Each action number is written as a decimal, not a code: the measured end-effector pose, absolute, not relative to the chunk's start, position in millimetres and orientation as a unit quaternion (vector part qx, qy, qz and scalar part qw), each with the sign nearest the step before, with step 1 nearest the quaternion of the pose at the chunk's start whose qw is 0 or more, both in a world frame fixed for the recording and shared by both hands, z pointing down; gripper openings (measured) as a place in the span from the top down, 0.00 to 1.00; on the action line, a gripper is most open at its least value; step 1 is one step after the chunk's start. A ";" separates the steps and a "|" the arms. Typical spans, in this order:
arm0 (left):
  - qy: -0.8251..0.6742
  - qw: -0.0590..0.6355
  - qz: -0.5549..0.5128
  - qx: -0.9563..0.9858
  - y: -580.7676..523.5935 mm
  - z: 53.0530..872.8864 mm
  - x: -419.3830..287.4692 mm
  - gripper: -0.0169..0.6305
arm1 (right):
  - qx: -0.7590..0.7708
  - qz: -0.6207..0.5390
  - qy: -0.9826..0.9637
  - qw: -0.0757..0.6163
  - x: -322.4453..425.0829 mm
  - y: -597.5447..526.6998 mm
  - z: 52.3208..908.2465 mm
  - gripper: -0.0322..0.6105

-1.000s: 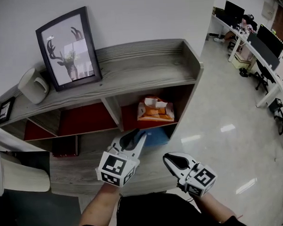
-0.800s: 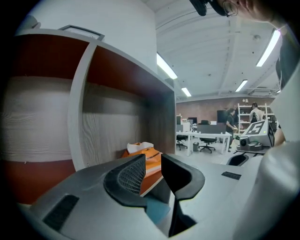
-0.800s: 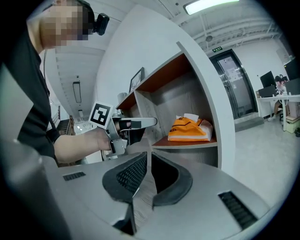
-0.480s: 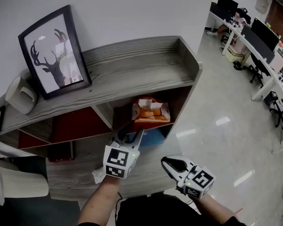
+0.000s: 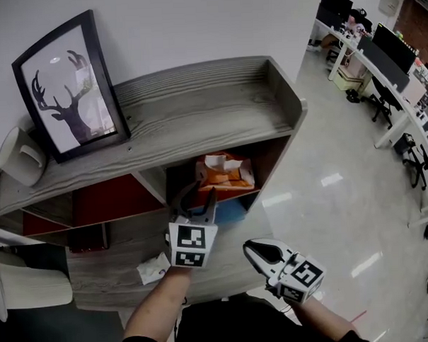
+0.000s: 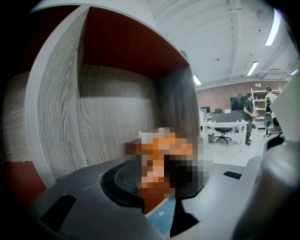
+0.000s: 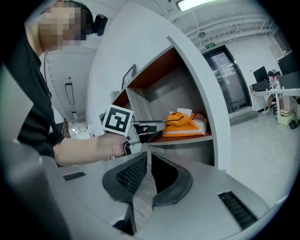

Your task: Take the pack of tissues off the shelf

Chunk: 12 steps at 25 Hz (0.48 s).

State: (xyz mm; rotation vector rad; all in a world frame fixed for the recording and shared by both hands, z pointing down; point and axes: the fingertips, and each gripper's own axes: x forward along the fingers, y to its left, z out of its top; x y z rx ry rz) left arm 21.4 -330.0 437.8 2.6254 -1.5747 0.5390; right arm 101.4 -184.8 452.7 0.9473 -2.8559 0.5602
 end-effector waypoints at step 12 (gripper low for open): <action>-0.506 0.026 0.212 0.835 -338.0 462.6 24.1 0.85 | 0.317 0.190 -0.929 0.033 106.6 -185.5 451.4 0.90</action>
